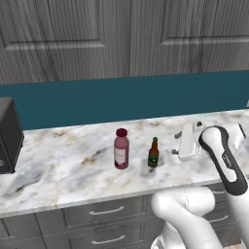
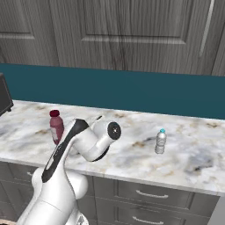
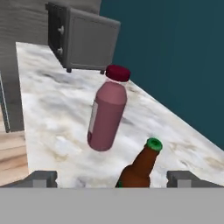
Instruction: Place the drinks on the dining counter in a tight cluster.
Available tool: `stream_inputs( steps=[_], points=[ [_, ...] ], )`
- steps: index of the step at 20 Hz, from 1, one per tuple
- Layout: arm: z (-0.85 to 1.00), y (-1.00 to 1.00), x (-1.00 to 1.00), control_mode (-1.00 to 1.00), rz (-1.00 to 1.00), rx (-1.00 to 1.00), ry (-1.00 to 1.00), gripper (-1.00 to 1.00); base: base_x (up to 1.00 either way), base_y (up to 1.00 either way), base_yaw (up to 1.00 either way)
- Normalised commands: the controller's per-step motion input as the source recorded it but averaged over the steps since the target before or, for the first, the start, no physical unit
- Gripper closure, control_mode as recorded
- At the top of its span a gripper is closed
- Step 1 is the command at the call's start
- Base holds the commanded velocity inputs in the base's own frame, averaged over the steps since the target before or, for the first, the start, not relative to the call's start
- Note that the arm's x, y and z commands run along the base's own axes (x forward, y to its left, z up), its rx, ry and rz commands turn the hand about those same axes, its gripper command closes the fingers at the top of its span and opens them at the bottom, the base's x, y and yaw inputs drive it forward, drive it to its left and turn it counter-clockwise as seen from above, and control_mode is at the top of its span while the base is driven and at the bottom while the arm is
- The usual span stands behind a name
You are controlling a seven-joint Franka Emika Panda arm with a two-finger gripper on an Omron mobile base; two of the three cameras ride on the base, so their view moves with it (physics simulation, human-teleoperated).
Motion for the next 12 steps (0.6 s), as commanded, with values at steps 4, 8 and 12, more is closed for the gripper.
stream_inputs(
  steps=[4,8,12],
  points=[
    [-0.12,-0.05,0.22,-1.0,0.22,0.24,-0.02,-1.0,0.0,0.0,0.0],
    [-0.02,0.0,0.31,-1.0,0.16,0.16,0.0,-1.0,0.0,0.0,0.0],
    [-0.02,-0.03,0.27,-1.0,0.13,0.12,0.0,-1.0,0.0,0.0,0.0]
  ],
)
